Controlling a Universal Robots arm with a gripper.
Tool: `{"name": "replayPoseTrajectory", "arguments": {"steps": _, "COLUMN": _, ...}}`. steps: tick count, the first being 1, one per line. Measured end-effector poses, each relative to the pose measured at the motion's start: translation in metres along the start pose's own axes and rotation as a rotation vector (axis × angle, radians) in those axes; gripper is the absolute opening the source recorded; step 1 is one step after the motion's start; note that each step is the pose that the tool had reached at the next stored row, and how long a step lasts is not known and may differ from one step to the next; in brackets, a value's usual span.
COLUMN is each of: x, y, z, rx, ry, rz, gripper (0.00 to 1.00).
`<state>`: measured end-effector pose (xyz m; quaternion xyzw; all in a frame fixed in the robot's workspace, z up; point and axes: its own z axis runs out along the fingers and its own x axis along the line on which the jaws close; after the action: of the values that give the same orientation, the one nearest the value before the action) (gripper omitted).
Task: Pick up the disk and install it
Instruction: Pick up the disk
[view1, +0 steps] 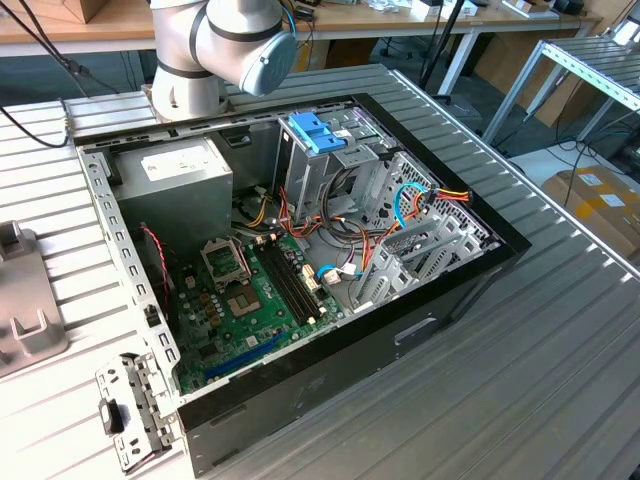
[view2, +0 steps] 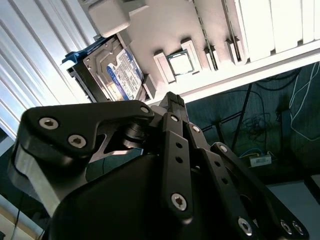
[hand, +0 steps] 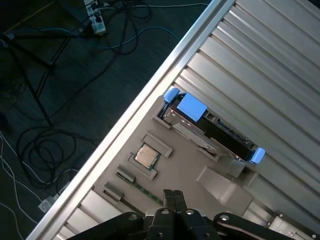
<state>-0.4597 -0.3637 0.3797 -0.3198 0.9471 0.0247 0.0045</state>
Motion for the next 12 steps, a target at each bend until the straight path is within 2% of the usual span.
{"name": "replayPoseTrajectory", "arguments": {"steps": 12, "x": 0.0, "y": 0.0, "z": 0.0, "rx": -0.0013, "ry": 0.0024, "rz": -0.055, "gripper": 0.11}}
